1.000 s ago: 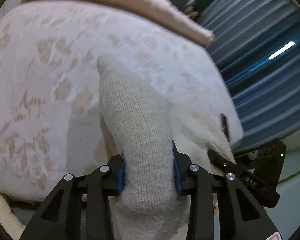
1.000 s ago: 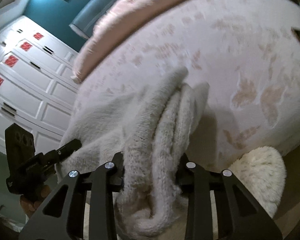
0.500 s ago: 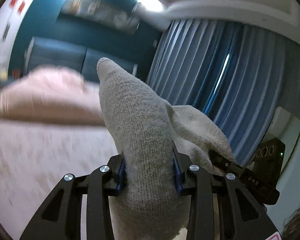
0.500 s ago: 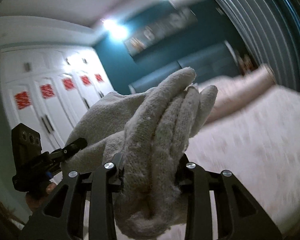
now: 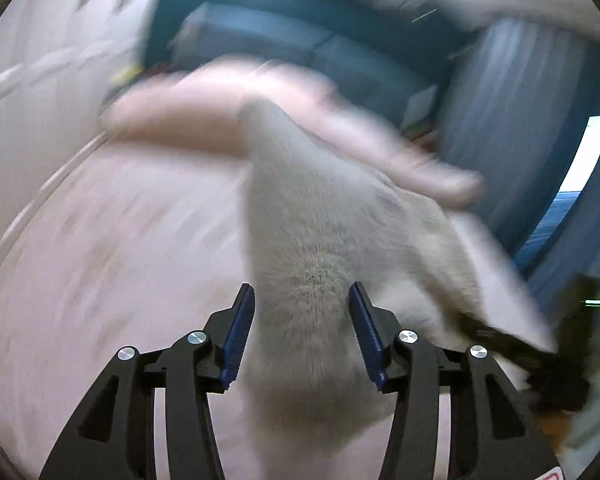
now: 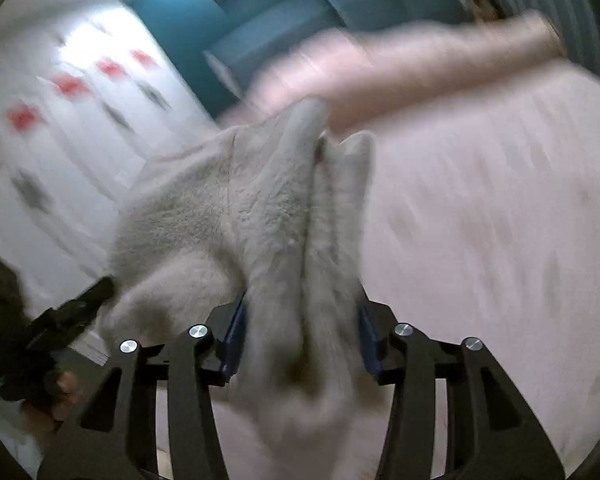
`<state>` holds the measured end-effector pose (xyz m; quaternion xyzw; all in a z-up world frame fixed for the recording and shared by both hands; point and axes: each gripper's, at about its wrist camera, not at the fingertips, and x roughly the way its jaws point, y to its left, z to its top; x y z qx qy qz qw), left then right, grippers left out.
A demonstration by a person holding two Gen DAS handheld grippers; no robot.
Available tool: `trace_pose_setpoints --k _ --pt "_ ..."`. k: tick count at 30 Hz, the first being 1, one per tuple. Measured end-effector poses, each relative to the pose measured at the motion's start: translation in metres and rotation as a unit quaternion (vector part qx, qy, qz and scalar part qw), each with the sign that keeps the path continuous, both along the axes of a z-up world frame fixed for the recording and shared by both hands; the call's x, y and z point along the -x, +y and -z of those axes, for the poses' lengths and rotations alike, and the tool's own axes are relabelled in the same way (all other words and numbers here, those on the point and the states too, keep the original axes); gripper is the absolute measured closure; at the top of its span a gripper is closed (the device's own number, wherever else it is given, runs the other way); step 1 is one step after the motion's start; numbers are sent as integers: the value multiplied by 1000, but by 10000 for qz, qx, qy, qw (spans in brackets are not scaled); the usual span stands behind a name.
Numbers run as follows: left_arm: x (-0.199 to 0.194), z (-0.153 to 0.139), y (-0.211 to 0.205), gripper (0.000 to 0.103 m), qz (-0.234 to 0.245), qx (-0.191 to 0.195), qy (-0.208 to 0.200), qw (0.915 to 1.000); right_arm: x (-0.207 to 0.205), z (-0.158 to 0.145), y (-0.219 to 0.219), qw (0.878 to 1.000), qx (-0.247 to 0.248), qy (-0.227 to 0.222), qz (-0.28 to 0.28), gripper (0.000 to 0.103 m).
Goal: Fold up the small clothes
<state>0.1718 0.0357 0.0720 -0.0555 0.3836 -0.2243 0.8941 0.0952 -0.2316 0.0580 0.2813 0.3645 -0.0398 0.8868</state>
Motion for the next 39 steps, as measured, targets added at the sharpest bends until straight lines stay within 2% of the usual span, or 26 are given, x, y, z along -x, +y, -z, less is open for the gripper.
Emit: trace_pose_setpoints --k 2,3,4,6,8,9,10,13,14,16,20,21,22,23,24,25,26,28,30,31,32,34,35,37,38,39 --pt "4 57 18 62 -167 -247 549 9980 13 61 8 9975 49 700 91 57" --pt "11 78 31 62 -273 -166 836 9960 20 72 10 9966 -52 815 102 57" --pt "17 86 41 62 -308 8 980 9947 29 82 11 9957 -191 897 109 57" --pt "24 98 65 59 -528 496 1365 9880 40 84 10 9954 -269 906 141 55" --pt "16 96 76 56 -635 908 1562 9815 30 70 6 9968 -81 787 131 42" --pt "9 94 76 53 -656 1064 1613 9790 21 65 1 9973 -29 719 148 32" --pt "2 91 75 51 -650 1157 1628 9777 10 61 -4 9976 -22 678 157 28" --pt "-28 86 55 39 -607 1195 1622 9776 -41 72 -14 9965 -71 821 121 26" --pt "-37 92 47 36 -557 1142 1632 9784 -44 77 -15 9961 -128 871 89 26" --pt "-53 104 36 35 -475 1175 1781 9758 -60 94 -24 9939 -293 1055 119 26" --pt "-86 143 17 35 -467 1384 2497 9572 -90 133 -25 9863 -805 1437 28 27" --pt "-88 149 13 37 -426 1451 2586 9541 -92 136 -24 9853 -926 1437 -29 41" --pt "-90 152 8 41 -352 1417 2575 9552 -96 135 -21 9851 -956 1424 -101 56" --pt "-91 150 4 54 -296 1335 2487 9589 -100 128 -17 9867 -846 1375 -189 64" --pt "-92 146 0 62 -195 1259 2369 9631 -104 116 -12 9890 -652 1291 -300 69" --pt "-91 138 -2 64 -110 1242 2225 9669 -105 102 -7 9917 -458 1132 -410 71" --pt "-91 125 -4 66 -19 1283 2036 9706 -104 78 -1 9950 -337 749 -577 72" --pt "-91 93 -4 68 112 1394 1593 9773 -101 46 2 9967 -349 277 -679 73" --pt "-90 68 -3 68 170 1493 1197 9814 -94 13 2 9976 -192 -243 -611 72" --pt "-90 62 -3 68 177 1501 1111 9823 -92 9 -2 9975 -230 -361 -563 71" --pt "-89 57 -3 68 171 1437 1017 9842 -91 12 -6 9978 -256 -369 -497 71" --pt "-88 65 -7 67 128 1018 938 9903 -95 36 -15 9992 -156 -86 -350 67" --pt "-89 81 -11 67 80 697 1052 9920 -105 67 -21 9987 -60 383 -336 64" --pt "-91 117 -20 76 -38 -6 1427 9898 -113 117 -27 9899 128 1407 -142 69" --pt "-86 130 -22 76 -79 -335 1456 9887 -105 119 -30 9915 9 1303 -43 69" --pt "-78 126 -20 76 -176 -399 1214 9916 -96 105 -30 9948 -165 1004 42 69"
